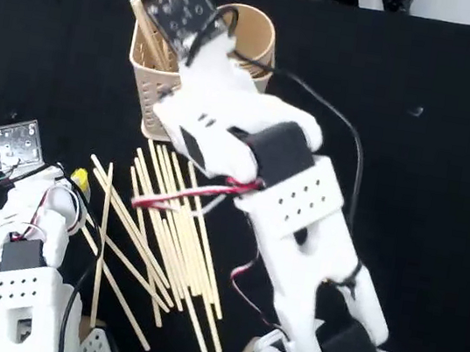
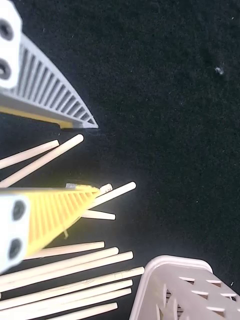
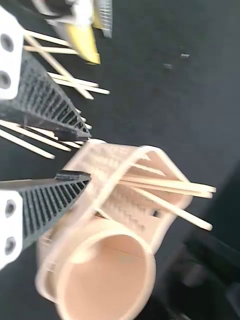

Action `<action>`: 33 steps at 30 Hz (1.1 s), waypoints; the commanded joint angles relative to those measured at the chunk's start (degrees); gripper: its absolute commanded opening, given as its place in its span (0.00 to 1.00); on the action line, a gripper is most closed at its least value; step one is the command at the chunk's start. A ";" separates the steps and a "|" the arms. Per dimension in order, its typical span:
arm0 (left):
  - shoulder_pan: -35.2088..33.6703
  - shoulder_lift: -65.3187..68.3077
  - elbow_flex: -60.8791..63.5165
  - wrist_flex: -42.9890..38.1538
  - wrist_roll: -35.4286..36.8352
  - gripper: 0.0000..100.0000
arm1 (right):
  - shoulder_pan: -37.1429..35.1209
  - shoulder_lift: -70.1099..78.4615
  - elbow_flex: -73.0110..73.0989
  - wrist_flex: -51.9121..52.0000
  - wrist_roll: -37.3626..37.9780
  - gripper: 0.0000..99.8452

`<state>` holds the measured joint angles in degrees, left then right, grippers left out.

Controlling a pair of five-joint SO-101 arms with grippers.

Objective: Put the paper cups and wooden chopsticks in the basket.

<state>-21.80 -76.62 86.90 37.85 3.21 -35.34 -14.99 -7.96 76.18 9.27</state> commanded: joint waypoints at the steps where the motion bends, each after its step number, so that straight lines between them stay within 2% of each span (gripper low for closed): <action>1: -0.04 -0.70 -0.31 -0.62 0.00 0.19 | -0.44 -4.62 5.05 2.55 -0.53 0.11; 6: -0.57 -0.70 -0.66 -0.62 0.00 0.19 | -2.99 -7.96 22.29 -0.97 -0.44 0.11; 8: -2.86 -0.70 -0.92 -1.05 0.00 0.19 | -5.36 -8.92 31.43 -5.98 -0.44 0.12; 11: -7.60 -0.70 -2.24 -0.88 0.44 0.19 | -9.41 -9.54 43.56 -15.03 -0.44 0.17; 16: -13.85 -0.70 -3.38 -1.05 3.69 0.19 | -16.00 -8.75 55.52 -26.02 0.79 0.22; 22: -17.36 -0.70 -4.00 -1.05 6.24 0.19 | -22.77 -4.88 60.09 -33.41 0.79 0.22; 31: -17.19 -0.70 -3.82 -1.05 6.07 0.19 | -23.03 6.20 58.95 -37.71 1.05 0.21; 33: -17.19 -0.70 -3.82 -1.05 6.07 0.19 | -22.95 6.81 57.27 -35.96 1.05 0.17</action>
<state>-38.51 -76.62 86.90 37.85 8.92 -57.58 -9.27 52.09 39.60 9.71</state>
